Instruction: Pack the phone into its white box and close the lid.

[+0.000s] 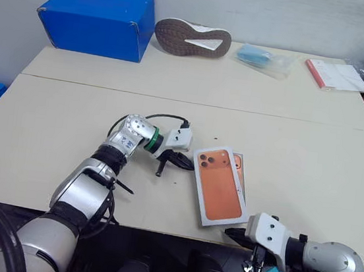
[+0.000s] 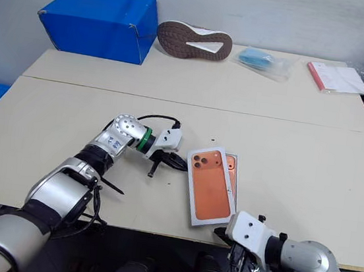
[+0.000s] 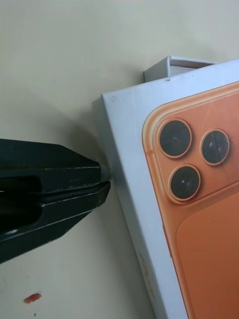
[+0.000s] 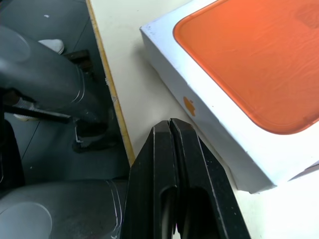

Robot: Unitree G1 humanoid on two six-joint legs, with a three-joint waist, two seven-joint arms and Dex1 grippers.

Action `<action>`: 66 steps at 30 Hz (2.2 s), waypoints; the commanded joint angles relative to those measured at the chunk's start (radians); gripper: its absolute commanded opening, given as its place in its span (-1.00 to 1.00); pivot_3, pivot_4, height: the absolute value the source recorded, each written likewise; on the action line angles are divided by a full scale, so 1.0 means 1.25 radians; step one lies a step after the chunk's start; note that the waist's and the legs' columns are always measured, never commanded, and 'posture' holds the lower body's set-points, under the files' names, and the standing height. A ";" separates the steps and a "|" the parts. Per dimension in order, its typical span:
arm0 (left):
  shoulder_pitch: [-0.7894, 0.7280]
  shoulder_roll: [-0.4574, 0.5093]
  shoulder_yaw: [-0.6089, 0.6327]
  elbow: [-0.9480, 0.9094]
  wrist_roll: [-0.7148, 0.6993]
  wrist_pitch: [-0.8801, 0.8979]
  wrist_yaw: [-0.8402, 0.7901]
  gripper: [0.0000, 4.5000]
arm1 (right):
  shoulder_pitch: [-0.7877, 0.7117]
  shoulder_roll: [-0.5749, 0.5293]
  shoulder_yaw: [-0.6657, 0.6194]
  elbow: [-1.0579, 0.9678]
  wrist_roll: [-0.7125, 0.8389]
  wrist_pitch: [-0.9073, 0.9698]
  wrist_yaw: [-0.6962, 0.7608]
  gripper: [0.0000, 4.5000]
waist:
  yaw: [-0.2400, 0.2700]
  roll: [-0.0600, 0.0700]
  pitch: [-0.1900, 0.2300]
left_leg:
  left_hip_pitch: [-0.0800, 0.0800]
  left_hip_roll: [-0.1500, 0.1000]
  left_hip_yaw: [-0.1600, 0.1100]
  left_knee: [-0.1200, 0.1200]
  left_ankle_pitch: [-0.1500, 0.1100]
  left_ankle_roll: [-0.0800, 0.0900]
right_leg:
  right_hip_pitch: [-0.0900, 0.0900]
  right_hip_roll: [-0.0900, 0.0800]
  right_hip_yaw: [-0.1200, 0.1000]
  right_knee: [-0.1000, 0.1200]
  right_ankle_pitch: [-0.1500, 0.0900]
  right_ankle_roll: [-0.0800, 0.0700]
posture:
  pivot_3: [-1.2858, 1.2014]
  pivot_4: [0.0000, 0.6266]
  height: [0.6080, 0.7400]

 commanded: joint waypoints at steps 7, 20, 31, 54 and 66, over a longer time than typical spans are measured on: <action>-0.053 -0.067 0.038 0.040 0.006 -0.037 0.036 -1.00 | 0.016 0.046 -0.038 -0.057 0.013 0.016 -0.026 -1.00 | -0.001 0.000 0.000 | -0.001 0.000 0.000 0.000 0.000 0.000 | 0.000 0.000 0.000 0.000 0.000 0.001 | 0.03 -0.52 1.00; -0.060 -0.014 0.055 0.042 0.013 -0.046 -0.034 -1.00 | 0.006 0.078 -0.087 -0.080 0.086 0.069 -0.022 -1.00 | -0.007 0.000 0.000 | 0.000 0.000 0.000 0.000 0.000 0.000 | 0.000 0.000 0.000 0.001 0.000 0.001 | 0.03 -0.52 1.00; -0.042 0.022 0.084 -0.049 -0.017 0.028 -0.118 -1.00 | -0.008 0.070 -0.056 -0.046 0.073 0.064 -0.001 -1.00 | -0.003 0.000 0.000 | -0.001 0.000 0.001 0.001 0.000 0.001 | 0.000 0.000 0.000 0.001 0.001 0.001 | 0.03 -0.52 1.00; -0.059 -0.064 0.110 -0.087 -0.049 0.107 -0.067 -1.00 | -0.096 0.147 -0.149 -0.065 0.235 0.175 -0.059 -1.00 | -0.002 0.000 0.000 | -0.001 0.000 0.001 0.002 0.000 0.001 | 0.000 0.000 0.001 0.001 0.001 0.001 | 0.03 -0.52 1.00; -0.106 -0.181 0.047 0.104 0.078 0.003 0.137 -1.00 | -0.157 0.167 -0.084 0.072 0.122 0.224 -0.170 -1.00 | -0.005 0.000 0.000 | -0.001 0.000 0.003 0.002 0.000 0.002 | -0.001 0.000 0.003 0.002 0.001 0.002 | 0.03 -0.52 1.00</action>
